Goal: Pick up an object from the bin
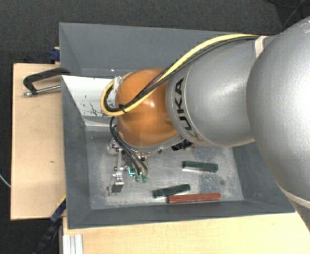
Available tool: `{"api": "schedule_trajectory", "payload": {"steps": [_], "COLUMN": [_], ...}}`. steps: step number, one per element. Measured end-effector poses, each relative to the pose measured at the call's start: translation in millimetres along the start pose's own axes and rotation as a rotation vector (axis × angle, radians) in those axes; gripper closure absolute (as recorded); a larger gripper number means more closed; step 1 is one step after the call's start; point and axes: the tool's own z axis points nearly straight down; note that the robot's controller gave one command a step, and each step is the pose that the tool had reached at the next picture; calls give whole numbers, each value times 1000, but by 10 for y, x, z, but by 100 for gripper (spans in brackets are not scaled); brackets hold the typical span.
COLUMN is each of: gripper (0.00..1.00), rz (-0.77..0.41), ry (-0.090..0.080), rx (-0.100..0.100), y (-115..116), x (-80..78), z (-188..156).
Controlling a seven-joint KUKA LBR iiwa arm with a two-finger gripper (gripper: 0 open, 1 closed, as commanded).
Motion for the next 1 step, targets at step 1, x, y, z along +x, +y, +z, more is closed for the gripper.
{"api": "schedule_trajectory", "payload": {"steps": [1], "gripper": [0], "rz": [2], "ry": [-6], "rx": [-1], "y": [-9], "x": [-21], "z": [-28]}}
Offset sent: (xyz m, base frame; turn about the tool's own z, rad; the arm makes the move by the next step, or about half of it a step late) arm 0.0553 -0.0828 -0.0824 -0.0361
